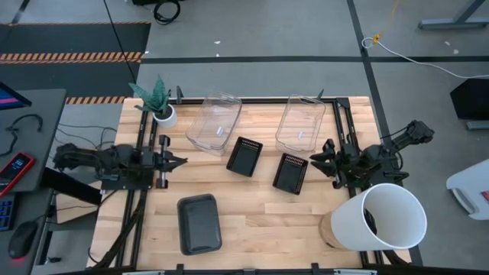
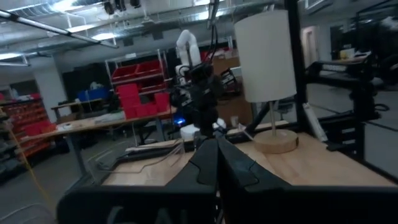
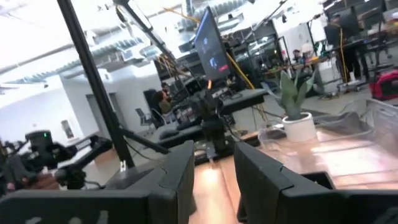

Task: Stack baskets by color
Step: Stack the right black bin on top of the left black bins

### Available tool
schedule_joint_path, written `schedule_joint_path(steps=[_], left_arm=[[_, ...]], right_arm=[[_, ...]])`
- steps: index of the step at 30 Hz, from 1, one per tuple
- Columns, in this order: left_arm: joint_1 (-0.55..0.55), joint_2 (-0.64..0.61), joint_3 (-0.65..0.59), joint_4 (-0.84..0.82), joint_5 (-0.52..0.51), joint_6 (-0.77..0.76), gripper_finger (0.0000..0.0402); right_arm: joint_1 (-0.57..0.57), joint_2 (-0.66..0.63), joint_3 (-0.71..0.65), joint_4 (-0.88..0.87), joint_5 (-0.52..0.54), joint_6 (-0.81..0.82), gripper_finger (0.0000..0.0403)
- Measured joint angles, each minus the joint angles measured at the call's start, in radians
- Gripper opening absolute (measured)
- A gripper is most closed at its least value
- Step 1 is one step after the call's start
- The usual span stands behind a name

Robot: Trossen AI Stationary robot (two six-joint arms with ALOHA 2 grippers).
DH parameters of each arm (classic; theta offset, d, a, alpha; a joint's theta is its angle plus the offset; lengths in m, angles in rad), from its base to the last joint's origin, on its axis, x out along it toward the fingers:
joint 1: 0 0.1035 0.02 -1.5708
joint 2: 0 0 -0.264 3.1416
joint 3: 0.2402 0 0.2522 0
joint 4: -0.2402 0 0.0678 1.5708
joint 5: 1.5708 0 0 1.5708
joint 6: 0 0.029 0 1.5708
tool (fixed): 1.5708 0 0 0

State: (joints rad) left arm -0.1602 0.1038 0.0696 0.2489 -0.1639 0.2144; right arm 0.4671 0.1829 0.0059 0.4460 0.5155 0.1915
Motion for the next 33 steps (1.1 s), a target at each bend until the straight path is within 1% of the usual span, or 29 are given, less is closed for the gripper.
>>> schedule_joint_path(steps=[2,6,8,10,14,19,23,29,33], left_arm=[[-0.001,-0.037,0.000,-0.026,0.032,-0.001,0.0004],[-0.001,-0.100,0.000,-0.089,0.075,-0.029,0.0004],[-0.001,-0.102,0.000,-0.112,0.086,-0.056,0.0005],[-0.001,-0.094,0.000,-0.128,0.086,-0.072,0.0007],[-0.001,-0.084,0.000,-0.123,0.087,-0.100,0.0016],[-0.001,-0.085,0.000,-0.122,0.087,-0.119,0.0024],[-0.001,-0.085,0.000,-0.123,0.087,-0.119,0.0020],[-0.001,-0.085,0.000,-0.122,0.087,-0.120,0.0014],[-0.001,-0.085,0.000,-0.122,0.087,-0.119,0.0021]], right_arm=[[0.000,0.000,0.000,-0.017,0.000,0.037,0.0119],[0.000,0.004,0.000,-0.112,0.000,0.154,0.0119],[-0.002,0.023,0.000,-0.154,0.000,0.214,0.0119],[-0.011,0.052,0.000,-0.160,0.000,0.262,0.0119],[-0.046,0.135,0.009,-0.166,0.000,0.302,0.0119],[-0.109,0.294,0.051,-0.163,-0.001,0.332,0.0119],[-0.147,0.449,0.104,-0.144,-0.044,0.338,0.0119],[-0.160,0.707,0.220,-0.136,-0.127,0.343,0.0119],[-0.148,0.885,0.309,-0.192,-0.177,0.380,0.0119]])
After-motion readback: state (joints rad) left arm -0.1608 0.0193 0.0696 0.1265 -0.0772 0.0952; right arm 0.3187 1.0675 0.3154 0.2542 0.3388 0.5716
